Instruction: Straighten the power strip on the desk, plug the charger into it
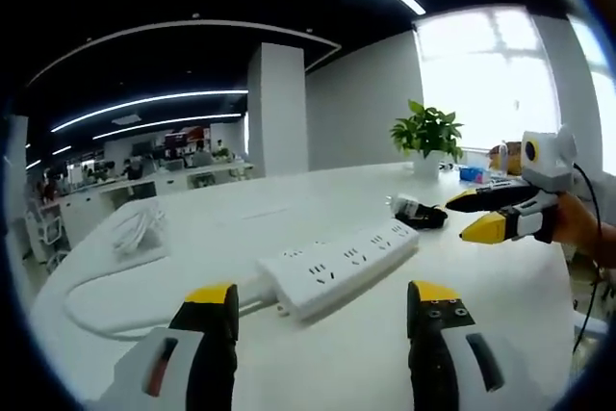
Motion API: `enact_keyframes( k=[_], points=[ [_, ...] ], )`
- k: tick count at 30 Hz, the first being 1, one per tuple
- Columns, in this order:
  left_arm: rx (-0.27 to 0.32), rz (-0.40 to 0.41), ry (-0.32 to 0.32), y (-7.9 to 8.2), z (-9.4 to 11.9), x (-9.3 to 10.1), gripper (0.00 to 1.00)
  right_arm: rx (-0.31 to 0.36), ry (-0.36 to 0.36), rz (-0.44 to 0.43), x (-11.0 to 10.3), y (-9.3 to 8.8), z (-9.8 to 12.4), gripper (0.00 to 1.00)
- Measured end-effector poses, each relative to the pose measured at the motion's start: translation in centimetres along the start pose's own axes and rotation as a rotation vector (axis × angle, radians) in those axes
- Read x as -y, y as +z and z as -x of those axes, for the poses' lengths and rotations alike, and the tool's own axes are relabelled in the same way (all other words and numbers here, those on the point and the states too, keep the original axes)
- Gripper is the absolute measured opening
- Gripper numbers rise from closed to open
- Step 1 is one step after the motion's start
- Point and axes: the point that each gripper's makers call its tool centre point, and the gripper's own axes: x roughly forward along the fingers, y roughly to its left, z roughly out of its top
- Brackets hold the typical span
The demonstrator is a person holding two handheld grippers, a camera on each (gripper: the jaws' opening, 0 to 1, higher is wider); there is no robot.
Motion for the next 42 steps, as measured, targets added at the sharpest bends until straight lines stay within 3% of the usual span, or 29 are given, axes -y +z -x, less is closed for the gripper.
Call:
enact_keyframes(
  k=[7,17,24,32,42],
  points=[
    [0.016,-0.016,0.005,-0.5,0.7,0.5,0.73,0.038,0.022,-0.003,0.3,0.7,1.2,0.55],
    [0.039,-0.038,0.025,-0.5,1.9,0.9,0.74,0.038,0.050,0.022,0.9,1.3,2.3,0.64],
    [0.057,-0.024,0.025,-0.4,2.4,1.1,0.74,0.051,0.043,0.028,1.8,2.1,2.4,0.65],
    [0.067,-0.036,0.023,-0.5,3.2,1.8,0.74,0.124,0.028,0.027,3.6,4.2,2.2,0.65],
    [0.089,-0.030,0.005,0.2,3.7,2.4,0.74,0.131,-0.012,-0.012,6.0,4.3,1.6,0.64]
  ],
)
